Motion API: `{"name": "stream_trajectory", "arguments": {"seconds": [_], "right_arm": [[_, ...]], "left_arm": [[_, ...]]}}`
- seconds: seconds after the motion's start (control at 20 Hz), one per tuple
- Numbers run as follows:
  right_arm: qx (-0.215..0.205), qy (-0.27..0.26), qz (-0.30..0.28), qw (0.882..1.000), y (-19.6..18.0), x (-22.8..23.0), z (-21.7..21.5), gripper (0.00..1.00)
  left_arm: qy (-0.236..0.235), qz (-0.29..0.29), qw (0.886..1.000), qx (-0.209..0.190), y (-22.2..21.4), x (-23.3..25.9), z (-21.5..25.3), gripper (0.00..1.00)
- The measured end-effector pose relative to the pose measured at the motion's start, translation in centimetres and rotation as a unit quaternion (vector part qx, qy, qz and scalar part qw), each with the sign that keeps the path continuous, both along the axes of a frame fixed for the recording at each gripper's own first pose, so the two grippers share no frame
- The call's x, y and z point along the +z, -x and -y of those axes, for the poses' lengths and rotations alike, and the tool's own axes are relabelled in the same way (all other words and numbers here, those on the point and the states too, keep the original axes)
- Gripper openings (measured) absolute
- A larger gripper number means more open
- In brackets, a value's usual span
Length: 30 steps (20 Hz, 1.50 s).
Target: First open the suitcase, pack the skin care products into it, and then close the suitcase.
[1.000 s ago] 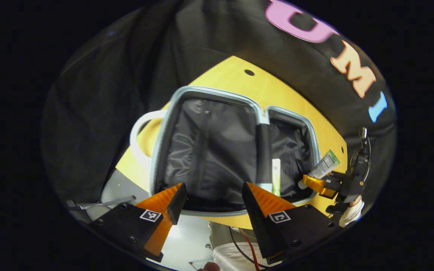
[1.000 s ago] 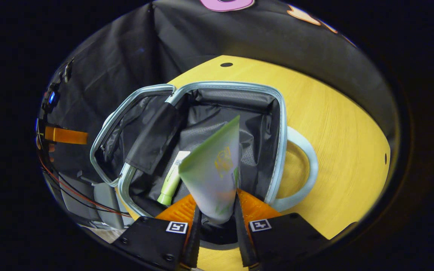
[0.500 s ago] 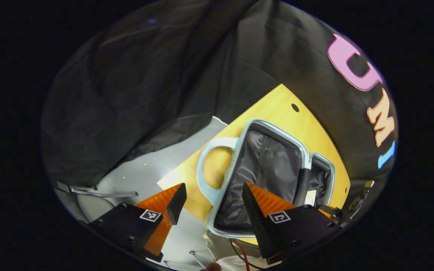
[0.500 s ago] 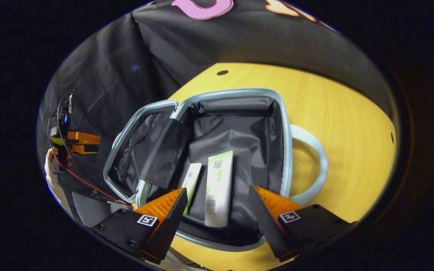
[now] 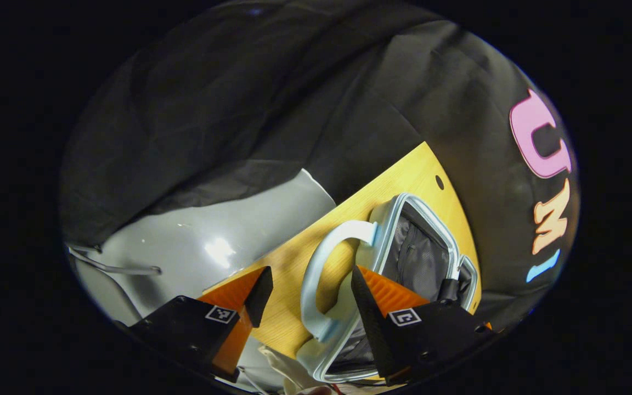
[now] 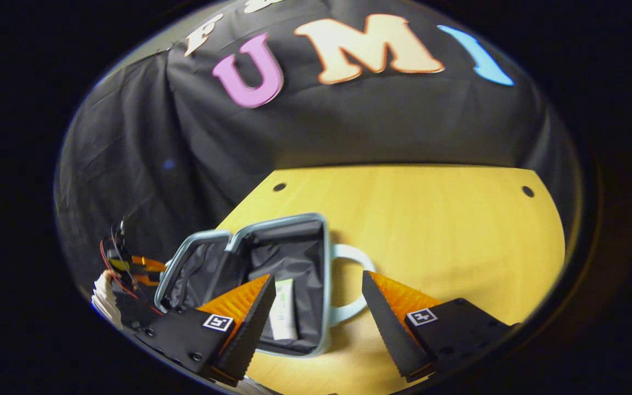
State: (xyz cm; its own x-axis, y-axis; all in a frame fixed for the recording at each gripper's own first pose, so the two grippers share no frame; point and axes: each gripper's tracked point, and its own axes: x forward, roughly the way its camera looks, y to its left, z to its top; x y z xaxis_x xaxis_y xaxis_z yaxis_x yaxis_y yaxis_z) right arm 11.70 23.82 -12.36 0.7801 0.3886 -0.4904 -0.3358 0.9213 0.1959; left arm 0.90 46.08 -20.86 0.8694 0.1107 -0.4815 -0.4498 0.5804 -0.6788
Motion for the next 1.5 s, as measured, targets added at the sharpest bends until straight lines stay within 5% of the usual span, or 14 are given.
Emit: {"name": "stream_trajectory", "arguments": {"seconds": [0.1,0.25,0.4,0.8,1.1,1.5], "right_arm": [[-0.040,0.000,0.011,0.999,-0.6,0.7,3.4,0.98],[-0.091,-0.005,0.017,0.996,-0.4,1.4,7.7,0.98],[-0.119,-0.021,0.003,0.993,0.5,0.8,9.9,0.98],[-0.116,-0.014,-0.013,0.993,2.4,-1.3,10.6,0.98],[-0.091,-0.006,-0.014,0.996,2.7,-1.5,10.3,0.98],[-0.075,-0.027,-0.016,0.997,2.4,-1.6,12.4,0.98]], "left_arm": [[0.023,0.008,1.000,-0.003,-0.6,-0.5,0.5,0.85],[0.035,0.008,0.999,-0.012,-1.5,-1.5,1.5,0.66],[0.014,-0.016,1.000,-0.003,-1.5,-2.3,0.9,0.10],[-0.010,-0.018,1.000,0.001,-0.2,0.9,2.4,0.05],[-0.078,0.022,0.997,-0.002,3.0,10.9,6.0,0.06],[-0.169,0.089,0.981,-0.047,3.9,22.9,19.0,0.09]]}}
